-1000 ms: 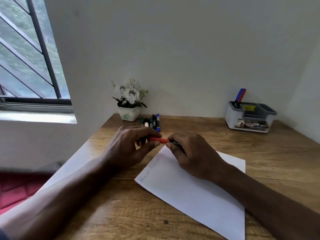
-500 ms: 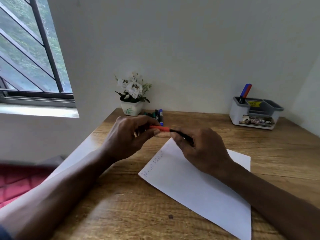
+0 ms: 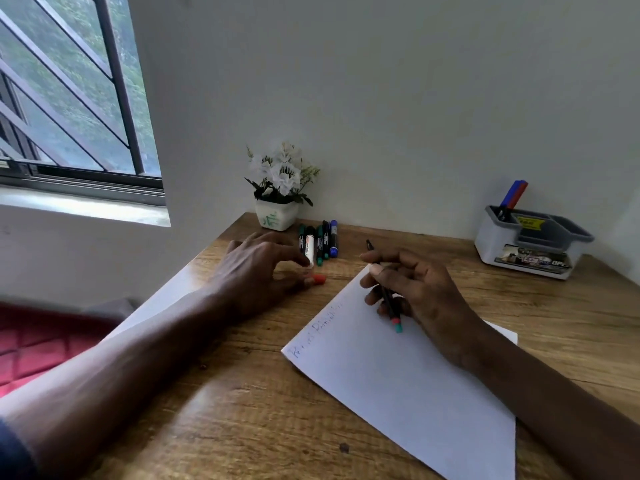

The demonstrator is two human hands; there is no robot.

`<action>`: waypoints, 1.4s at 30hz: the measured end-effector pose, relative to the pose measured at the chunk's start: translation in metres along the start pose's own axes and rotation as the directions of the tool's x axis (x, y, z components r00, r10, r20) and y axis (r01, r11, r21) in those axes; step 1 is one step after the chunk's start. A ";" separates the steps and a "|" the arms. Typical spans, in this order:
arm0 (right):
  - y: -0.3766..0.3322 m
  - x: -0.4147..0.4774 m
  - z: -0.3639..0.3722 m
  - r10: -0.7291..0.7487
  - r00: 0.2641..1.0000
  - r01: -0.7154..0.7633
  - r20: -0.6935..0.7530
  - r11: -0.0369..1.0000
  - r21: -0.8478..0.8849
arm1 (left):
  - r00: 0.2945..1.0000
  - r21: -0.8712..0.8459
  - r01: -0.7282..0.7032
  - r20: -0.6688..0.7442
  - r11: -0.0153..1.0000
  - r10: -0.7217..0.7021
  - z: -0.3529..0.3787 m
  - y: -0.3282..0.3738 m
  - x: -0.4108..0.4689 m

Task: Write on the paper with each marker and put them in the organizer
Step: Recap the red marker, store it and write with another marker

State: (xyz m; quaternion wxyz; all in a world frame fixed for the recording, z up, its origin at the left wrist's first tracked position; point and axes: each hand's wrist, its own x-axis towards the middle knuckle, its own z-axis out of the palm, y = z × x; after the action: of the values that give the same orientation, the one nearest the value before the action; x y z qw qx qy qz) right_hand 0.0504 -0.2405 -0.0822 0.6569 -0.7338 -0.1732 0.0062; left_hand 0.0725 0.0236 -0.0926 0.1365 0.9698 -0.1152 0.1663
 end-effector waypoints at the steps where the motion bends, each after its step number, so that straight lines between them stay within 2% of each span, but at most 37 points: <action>1: 0.000 0.001 0.000 0.040 0.999 -0.042 0.031 0.998 0.044 | 0.999 0.012 0.038 0.021 0.999 -0.038 -0.001 0.002 -0.002; 5: -0.001 0.002 -0.003 0.109 0.990 -0.126 0.092 0.972 0.200 | 0.956 0.036 0.206 0.207 0.978 -0.209 -0.001 0.009 -0.004; 8: 0.003 0.001 -0.001 0.063 0.992 -0.084 0.110 0.977 0.195 | 0.901 0.111 0.225 0.355 0.968 -0.250 -0.001 0.010 -0.002; 10: 0.003 0.000 0.002 0.046 0.995 -0.060 0.092 0.985 0.164 | 0.886 0.138 0.211 0.390 0.968 -0.249 0.000 0.009 -0.001; 12: 0.000 -0.001 0.004 0.033 0.995 -0.045 0.097 0.990 0.131 | 0.879 0.138 0.207 0.409 0.969 -0.246 -0.001 0.009 0.001; 15: -0.005 0.001 0.006 0.023 0.993 -0.018 0.119 0.999 -0.046 | 0.872 0.142 0.201 0.426 0.969 -0.243 -0.002 0.009 0.003; 19: -0.006 0.003 0.010 -0.016 0.988 0.038 0.156 0.989 -0.141 | 0.866 0.124 0.200 0.441 0.972 -0.234 -0.003 0.010 0.005; 23: -0.006 0.006 0.011 0.026 0.984 -0.002 0.178 0.991 -0.131 | 0.864 0.120 0.175 0.456 0.977 -0.211 -0.004 0.008 0.007; 28: -0.005 0.010 0.014 0.031 0.974 0.029 0.224 0.966 -0.257 | 0.843 0.141 0.163 0.494 0.977 -0.212 -0.008 0.010 0.007; 32: -0.002 0.019 0.018 0.047 0.987 0.000 0.153 0.956 -0.294 | 0.834 0.134 0.170 0.508 0.976 -0.215 -0.008 0.011 0.007; 42: 0.001 0.019 0.024 -0.046 0.986 0.106 0.160 0.914 -0.392 | 0.834 0.124 0.172 0.510 0.977 -0.211 -0.014 0.018 0.005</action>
State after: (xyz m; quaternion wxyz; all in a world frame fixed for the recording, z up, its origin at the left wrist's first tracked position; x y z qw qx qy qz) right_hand 0.0629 -0.2130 -0.0822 0.4785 -0.8425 -0.2474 -0.0004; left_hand 0.0684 0.0104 -0.0744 0.0809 0.9894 -0.0439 -0.1125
